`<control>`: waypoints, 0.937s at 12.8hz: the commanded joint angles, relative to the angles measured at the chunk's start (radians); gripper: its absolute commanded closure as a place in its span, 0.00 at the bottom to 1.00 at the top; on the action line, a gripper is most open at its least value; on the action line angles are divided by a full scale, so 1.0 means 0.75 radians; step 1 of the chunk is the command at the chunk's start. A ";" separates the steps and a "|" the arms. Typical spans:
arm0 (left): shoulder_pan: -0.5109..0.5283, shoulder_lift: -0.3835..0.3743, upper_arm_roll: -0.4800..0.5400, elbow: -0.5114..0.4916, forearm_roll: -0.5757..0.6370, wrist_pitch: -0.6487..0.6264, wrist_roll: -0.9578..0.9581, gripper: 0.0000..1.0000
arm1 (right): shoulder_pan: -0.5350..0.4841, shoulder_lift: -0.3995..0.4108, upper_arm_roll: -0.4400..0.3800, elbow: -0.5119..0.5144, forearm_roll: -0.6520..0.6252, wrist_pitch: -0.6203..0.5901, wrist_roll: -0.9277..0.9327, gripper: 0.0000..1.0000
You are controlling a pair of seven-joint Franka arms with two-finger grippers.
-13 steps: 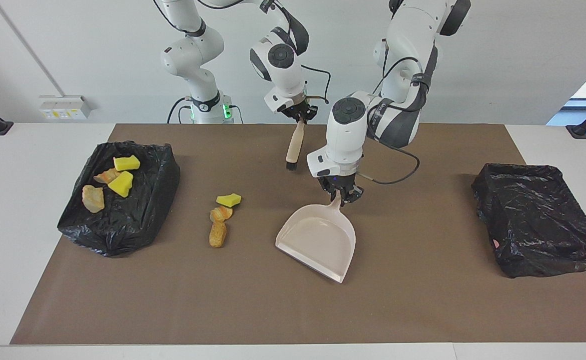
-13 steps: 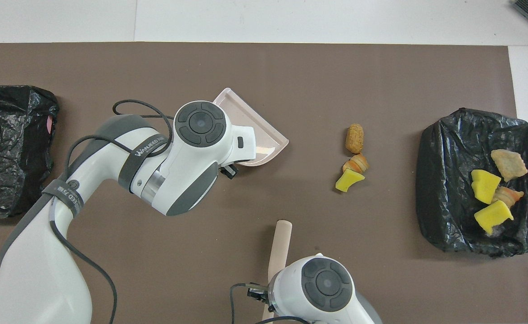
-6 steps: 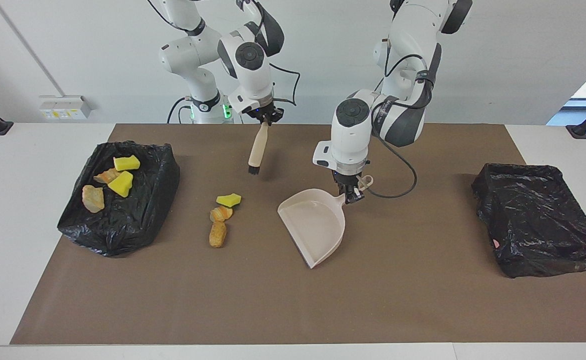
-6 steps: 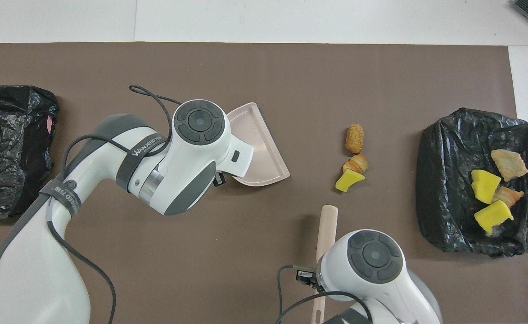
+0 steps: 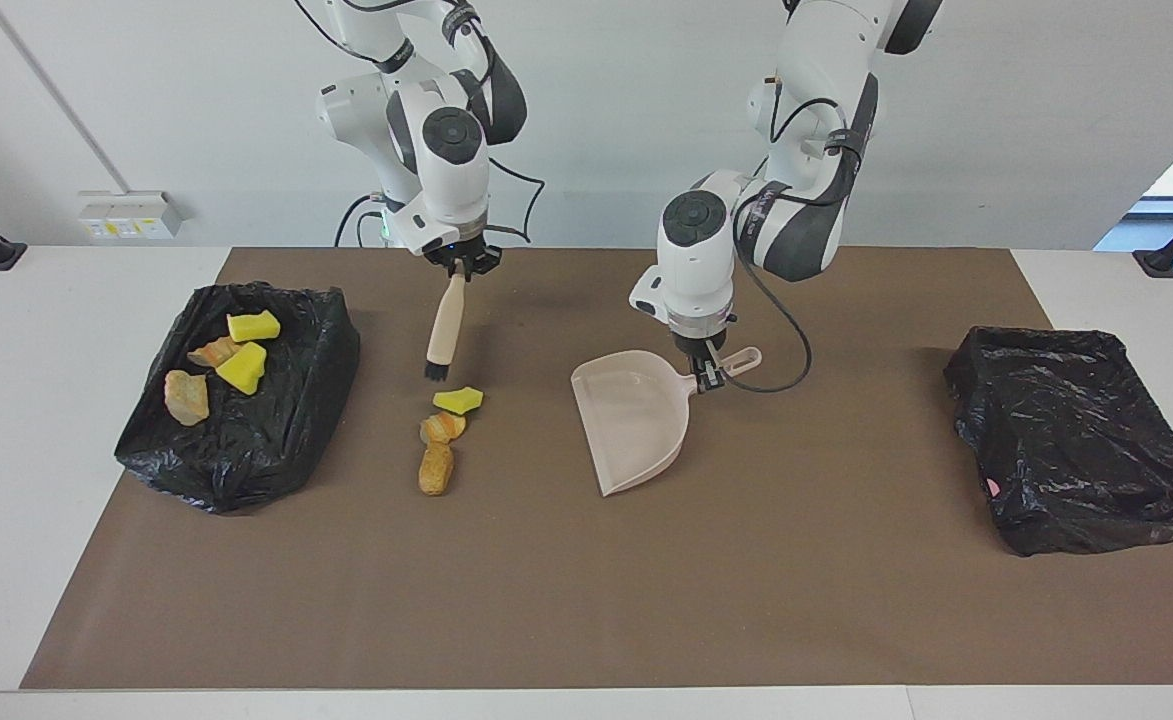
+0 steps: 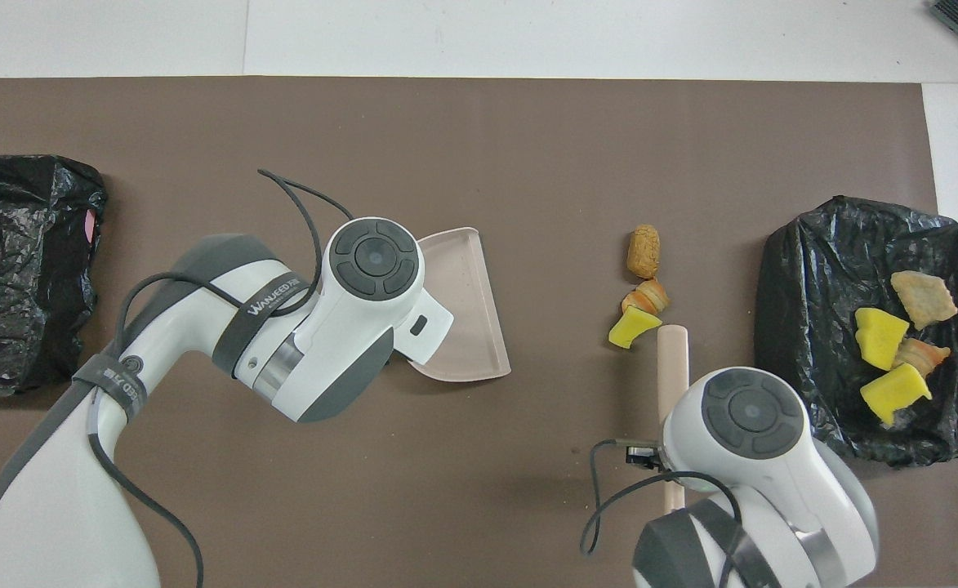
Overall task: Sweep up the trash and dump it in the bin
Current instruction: 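Sweep the bread and sponge toward the dustpan with the right gripper's brush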
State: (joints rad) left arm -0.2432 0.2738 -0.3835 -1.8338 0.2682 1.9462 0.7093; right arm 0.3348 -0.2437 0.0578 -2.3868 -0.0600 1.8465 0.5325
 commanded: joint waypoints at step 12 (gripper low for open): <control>0.001 -0.195 0.006 -0.335 0.021 0.189 -0.003 0.51 | -0.228 0.214 0.027 0.061 -0.342 0.230 -0.370 1.00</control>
State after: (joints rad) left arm -0.2443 0.1619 -0.3863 -2.0394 0.2709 2.0500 0.7164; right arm 0.1687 -0.1017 0.0655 -2.3717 -0.3357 2.0208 0.2781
